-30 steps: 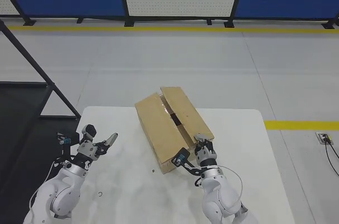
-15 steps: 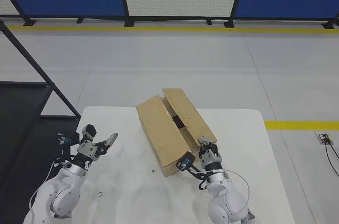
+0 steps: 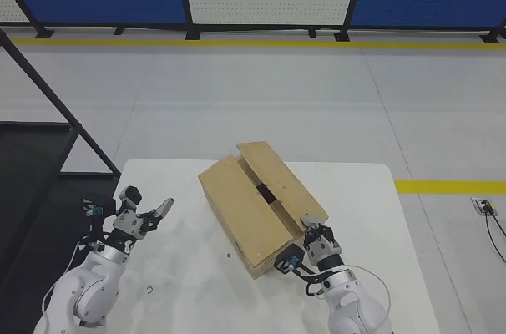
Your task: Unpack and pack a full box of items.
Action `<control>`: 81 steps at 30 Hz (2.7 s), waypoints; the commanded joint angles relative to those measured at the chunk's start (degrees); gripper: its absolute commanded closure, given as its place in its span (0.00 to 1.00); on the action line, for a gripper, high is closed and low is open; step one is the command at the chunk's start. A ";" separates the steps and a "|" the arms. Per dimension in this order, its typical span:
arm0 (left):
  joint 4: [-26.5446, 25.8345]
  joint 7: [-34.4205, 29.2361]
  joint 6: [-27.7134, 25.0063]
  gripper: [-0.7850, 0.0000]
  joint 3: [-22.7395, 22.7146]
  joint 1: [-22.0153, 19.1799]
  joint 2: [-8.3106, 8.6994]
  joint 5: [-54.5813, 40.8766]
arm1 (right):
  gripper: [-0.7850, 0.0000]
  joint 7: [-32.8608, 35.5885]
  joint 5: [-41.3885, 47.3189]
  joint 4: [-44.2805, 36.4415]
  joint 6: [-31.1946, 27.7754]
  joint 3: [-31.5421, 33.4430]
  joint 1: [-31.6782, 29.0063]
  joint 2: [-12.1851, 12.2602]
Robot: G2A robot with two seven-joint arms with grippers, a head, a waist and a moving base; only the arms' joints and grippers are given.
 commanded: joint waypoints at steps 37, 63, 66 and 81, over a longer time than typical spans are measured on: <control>9.80 -0.33 2.88 0.00 3.42 -8.25 0.04 7.09 | 0.23 -18.35 2.68 -2.61 -1.10 6.66 -7.12 2.45; 15.63 3.67 4.63 0.00 6.62 -14.32 0.13 17.45 | 0.00 -16.60 3.92 -11.66 7.96 12.31 -20.14 3.50; 15.63 3.67 4.63 0.00 6.62 -14.32 0.13 17.45 | 0.00 -16.60 3.92 -11.66 7.96 12.31 -20.14 3.50; 22.82 4.25 -3.67 0.00 8.64 -21.08 0.66 22.61 | 0.00 -17.91 2.59 -11.60 6.70 10.80 -18.53 3.63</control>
